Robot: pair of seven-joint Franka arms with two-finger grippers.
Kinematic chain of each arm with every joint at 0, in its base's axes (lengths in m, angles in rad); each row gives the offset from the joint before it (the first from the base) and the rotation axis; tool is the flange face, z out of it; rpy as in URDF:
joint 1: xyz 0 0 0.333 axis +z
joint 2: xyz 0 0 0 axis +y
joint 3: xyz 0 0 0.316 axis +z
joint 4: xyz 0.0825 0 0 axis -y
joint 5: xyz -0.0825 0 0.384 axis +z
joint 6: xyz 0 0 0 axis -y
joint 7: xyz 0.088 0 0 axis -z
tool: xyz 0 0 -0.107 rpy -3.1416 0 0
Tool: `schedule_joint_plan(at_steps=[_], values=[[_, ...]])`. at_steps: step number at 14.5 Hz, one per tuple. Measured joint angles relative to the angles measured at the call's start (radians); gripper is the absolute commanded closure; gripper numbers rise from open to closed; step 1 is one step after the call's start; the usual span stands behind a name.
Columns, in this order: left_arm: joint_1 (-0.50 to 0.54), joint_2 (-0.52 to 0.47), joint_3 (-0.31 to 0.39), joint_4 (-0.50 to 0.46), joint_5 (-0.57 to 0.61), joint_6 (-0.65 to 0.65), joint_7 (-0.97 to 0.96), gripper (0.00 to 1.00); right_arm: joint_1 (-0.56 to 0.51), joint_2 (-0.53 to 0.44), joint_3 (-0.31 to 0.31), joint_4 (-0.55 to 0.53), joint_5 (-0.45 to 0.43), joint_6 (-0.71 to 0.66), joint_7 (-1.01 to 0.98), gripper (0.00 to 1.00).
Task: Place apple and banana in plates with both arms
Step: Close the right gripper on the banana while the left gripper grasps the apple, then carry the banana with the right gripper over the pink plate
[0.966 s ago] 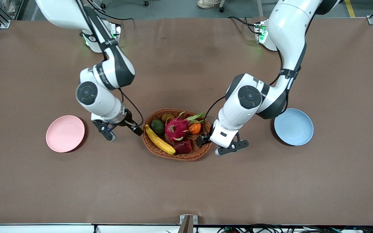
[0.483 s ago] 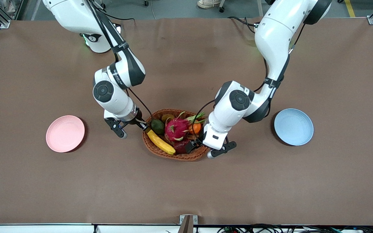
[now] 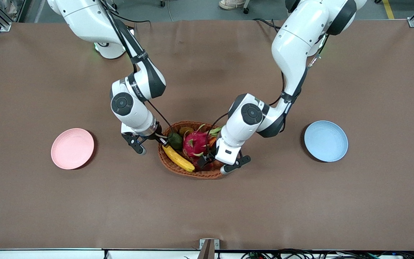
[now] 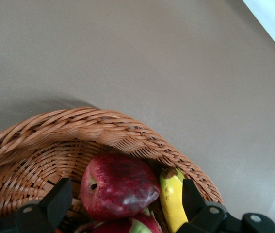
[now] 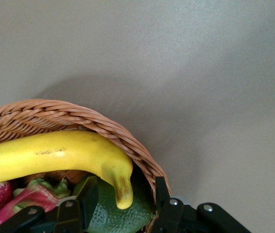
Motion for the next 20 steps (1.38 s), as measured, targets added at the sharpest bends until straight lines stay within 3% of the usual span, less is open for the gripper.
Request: schedule_joint_plan(at_steps=[2, 4, 10, 16, 18, 20], values=[[-0.003, 0.015, 0.0, 0.0, 0.0, 0.024, 0.0, 0.0, 0.0, 0.0, 0.0, 0.0, 0.0, 0.0, 0.0, 0.87], [-0.009, 0.032, 0.0, 0.0, 0.0, 0.04, 0.0, 0.0, 0.001, 0.0, -0.001, 0.001, 0.0, 0.003, 0.0, 0.98], [-0.022, 0.056, 0.0, 0.001, 0.0, 0.048, 0.0, 0.0, 0.001, -0.007, -0.006, 0.012, 0.0, -0.012, 0.0, 1.0], [-0.029, 0.083, 0.0, 0.003, 0.0, 0.078, 0.0, 0.0, -0.037, -0.099, -0.022, 0.133, 0.0, -0.305, -0.009, 1.0], [-0.029, 0.084, 0.0, 0.004, 0.0, 0.079, 0.0, 0.15, -0.07, -0.128, -0.025, 0.184, 0.0, -0.424, -0.057, 1.0], [-0.031, 0.084, 0.0, 0.006, 0.0, 0.08, 0.0, 0.44, -0.132, -0.146, -0.028, 0.222, 0.0, -0.516, -0.17, 1.0]])
